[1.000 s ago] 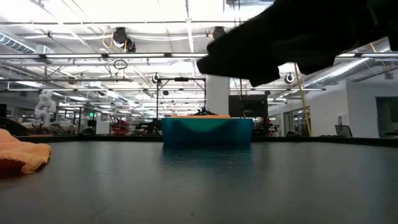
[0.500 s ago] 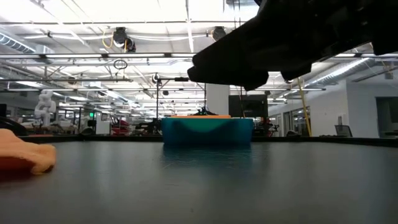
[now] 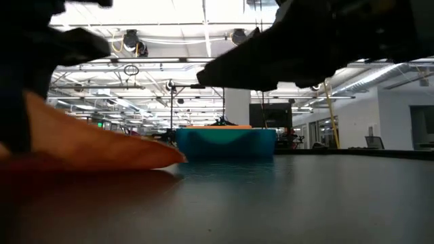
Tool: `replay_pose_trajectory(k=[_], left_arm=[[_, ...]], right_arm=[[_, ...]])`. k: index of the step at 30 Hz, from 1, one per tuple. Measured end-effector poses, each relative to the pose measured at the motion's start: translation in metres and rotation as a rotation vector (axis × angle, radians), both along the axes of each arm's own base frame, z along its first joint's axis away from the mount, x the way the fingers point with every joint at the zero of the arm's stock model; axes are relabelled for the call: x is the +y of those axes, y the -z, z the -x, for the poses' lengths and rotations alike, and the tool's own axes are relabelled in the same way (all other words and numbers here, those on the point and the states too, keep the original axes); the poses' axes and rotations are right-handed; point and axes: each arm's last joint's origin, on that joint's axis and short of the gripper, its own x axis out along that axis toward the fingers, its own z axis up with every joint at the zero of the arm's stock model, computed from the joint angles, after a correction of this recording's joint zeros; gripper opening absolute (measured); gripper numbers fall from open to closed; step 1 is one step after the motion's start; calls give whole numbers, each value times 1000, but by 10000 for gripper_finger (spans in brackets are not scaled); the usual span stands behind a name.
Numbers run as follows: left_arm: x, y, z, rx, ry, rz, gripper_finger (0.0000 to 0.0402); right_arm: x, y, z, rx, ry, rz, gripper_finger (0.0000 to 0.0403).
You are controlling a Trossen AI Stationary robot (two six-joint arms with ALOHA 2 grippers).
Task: Fold microfiber towels
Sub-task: Fold the orange microfiber towel
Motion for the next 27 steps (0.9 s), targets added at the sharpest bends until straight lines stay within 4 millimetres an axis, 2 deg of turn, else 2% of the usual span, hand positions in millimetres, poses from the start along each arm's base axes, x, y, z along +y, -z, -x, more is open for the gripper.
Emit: replay_pose_trajectory(k=[6, 11, 15, 21, 27], left_arm=[[-5, -16, -12, -59, 67, 31, 5], [-14, -24, -10, -96, 91, 27, 8], [-17, -24, -8, -93, 98, 25, 6], [-17, -24, -8, -102, 81, 21, 14], [-16, -24, -8, -105, 79, 17, 7]], right_arm=[[-5, 17, -3, 26, 2, 98, 184], [-20, 30, -12, 37, 63, 95, 212], [-25, 40, -14, 60, 59, 76, 216], [-25, 43, -14, 68, 41, 75, 189], [-23, 42, -14, 59, -4, 51, 134]])
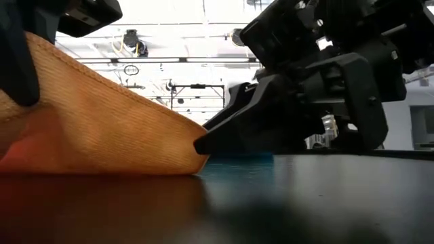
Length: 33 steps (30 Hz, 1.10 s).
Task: Fold microfiber towels
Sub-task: Fold the orange microfiber towel
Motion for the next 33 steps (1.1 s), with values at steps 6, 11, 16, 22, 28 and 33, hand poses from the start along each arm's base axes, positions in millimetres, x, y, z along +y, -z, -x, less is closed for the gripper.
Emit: replay_pose_trajectory(k=[6, 11, 16, 22, 28, 33], left_arm=[[0, 0, 0, -1, -8, 4, 20], [-2, 0, 2, 63, -31, 86, 62], [-4, -7, 16, 170, -111, 160, 105], [-19, -17, 45, 211, -166, 165, 133], [-55, -12, 68, 88, -92, 187, 136], [-74, 5, 86, 47, -12, 106, 136]], right_arm=[[0, 0, 0, 0, -8, 3, 45], [-1, -1, -1, -16, 23, 15, 8], [-6, -1, -2, -18, 98, 34, 2], [-15, 1, -5, 4, 149, -16, 1], [-21, 2, -6, 28, 184, -48, 1], [-24, 4, -7, 42, 191, -43, 1]])
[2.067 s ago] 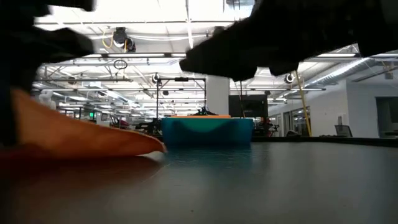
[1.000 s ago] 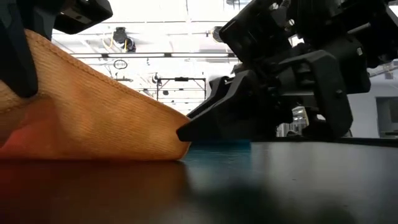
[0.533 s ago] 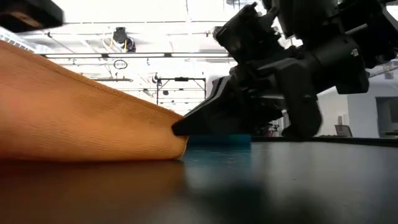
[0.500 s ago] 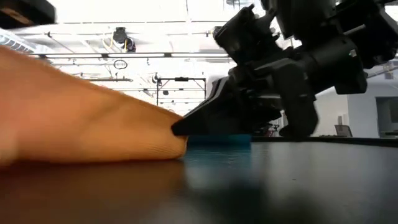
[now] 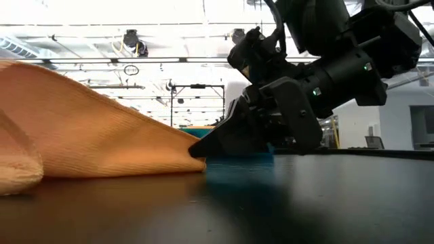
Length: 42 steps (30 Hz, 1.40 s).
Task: Fold microfiber towels
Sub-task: Fold the orange microfiber towel
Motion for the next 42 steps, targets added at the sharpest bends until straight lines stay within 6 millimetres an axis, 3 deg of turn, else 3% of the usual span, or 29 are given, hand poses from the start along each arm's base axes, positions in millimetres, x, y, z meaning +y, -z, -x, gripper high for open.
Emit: replay_pose_trajectory(k=[10, 22, 29, 34, 42], left_arm=[[-1, 38, -1, -80, 127, -302, 136], [8, 31, -9, -215, 165, -477, 136], [22, 30, -24, -237, 164, -567, 136], [28, 30, -33, -231, 154, -577, 136], [22, 31, -26, -180, 213, -542, 136]], right_arm=[[0, 1, 0, 9, 0, -1, 0], [0, 1, 1, 16, 1, 2, 0], [-1, 3, 1, 29, 4, 7, 0], [-3, 3, 1, 25, 47, 28, 0], [-11, 6, 1, 68, 96, 13, 0]])
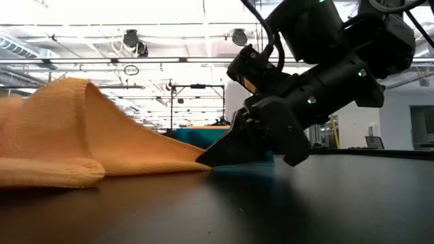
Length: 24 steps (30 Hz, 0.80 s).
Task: Fold microfiber towels
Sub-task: Fold the orange microfiber towel
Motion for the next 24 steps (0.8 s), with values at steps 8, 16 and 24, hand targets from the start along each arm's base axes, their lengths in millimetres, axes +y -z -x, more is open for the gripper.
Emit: replay_pose_trajectory(k=[8, 16, 24], left_arm=[[-21, -13, 12, -49, 32, 59, 136], [-32, -14, 20, -98, 109, 41, 136], [-23, 11, 17, 19, 202, -186, 136]], right_arm=[[-5, 1, -1, 10, 27, -20, 0], [-5, 1, -1, 12, 25, -20, 0], [-5, 1, -1, 13, 23, -18, 0]])
